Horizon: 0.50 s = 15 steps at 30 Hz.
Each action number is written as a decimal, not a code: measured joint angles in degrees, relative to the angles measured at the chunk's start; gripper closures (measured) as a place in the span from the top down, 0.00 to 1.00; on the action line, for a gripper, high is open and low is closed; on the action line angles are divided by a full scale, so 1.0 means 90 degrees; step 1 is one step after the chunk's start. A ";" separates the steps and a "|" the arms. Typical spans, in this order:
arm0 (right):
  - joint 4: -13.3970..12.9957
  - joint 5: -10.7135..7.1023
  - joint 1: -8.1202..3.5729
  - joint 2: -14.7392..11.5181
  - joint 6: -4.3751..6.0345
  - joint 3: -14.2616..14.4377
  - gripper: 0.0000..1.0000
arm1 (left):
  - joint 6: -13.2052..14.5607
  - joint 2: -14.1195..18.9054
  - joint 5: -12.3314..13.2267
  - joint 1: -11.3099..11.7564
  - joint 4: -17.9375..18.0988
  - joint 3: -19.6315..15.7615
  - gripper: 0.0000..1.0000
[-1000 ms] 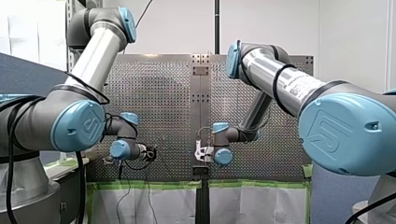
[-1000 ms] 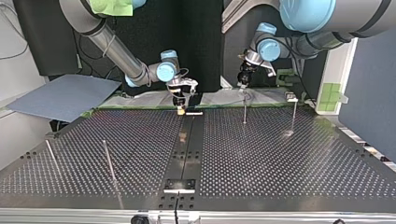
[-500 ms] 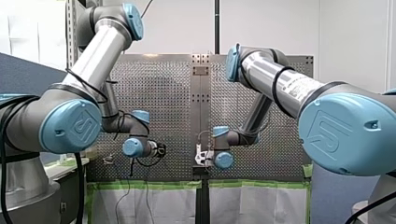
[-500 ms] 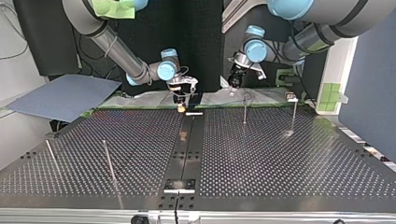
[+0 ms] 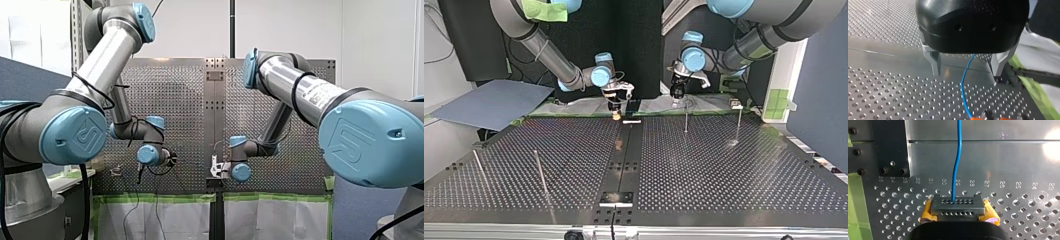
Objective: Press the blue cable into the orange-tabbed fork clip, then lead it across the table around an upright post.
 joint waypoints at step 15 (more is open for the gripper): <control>0.0024 0.0004 0.0033 -0.0001 0.0000 -0.0035 0.00 | -0.0129 -0.0198 -0.0895 -0.0154 0.0034 0.0336 1.00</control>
